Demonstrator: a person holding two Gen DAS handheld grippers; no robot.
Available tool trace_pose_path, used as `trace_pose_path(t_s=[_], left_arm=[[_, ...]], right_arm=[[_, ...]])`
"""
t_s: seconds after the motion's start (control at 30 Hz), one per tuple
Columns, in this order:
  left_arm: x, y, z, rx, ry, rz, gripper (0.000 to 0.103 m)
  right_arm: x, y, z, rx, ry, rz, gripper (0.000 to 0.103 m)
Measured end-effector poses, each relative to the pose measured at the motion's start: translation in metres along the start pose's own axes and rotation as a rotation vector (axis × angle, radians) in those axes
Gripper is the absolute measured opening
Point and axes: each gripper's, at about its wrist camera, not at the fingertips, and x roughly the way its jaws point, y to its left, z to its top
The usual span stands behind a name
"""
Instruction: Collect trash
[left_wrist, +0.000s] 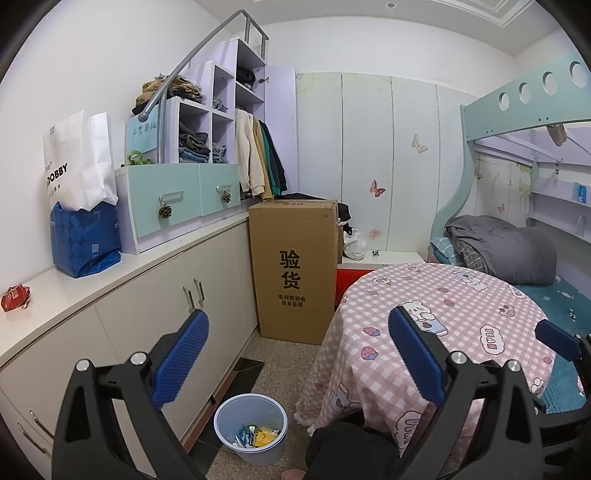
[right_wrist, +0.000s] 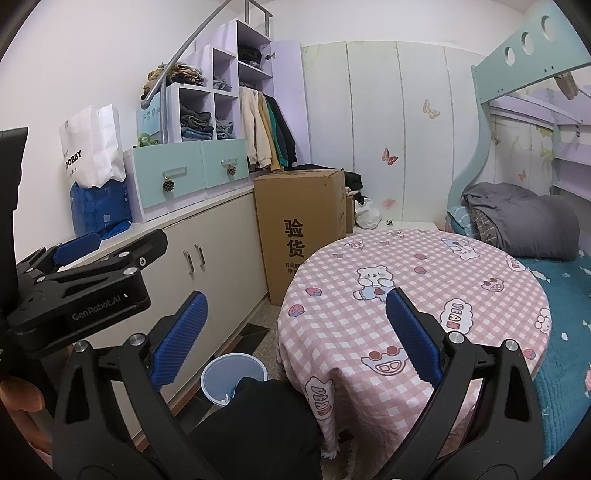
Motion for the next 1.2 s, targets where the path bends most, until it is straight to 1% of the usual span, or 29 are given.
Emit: trace_pose_path(t_s=[0.27, 0.67, 1.2], left_arm=[[0.005, 0.004, -0.002, -0.012, 0.005, 0.008, 0.096], [0.012, 0.004, -0.006, -0.003, 0.016, 0.015, 0.096], [0.016, -0.001, -0.009, 0.008, 0.019, 0.019, 0.096]], right_arm=[[0.001, 0.001, 0.000, -0.001, 0.001, -0.002, 0.095], [0.012, -0.003, -0.006, 0.001, 0.020, 0.006, 0.095], [0.012, -0.004, -0.006, -0.003, 0.018, 0.004, 0.095]])
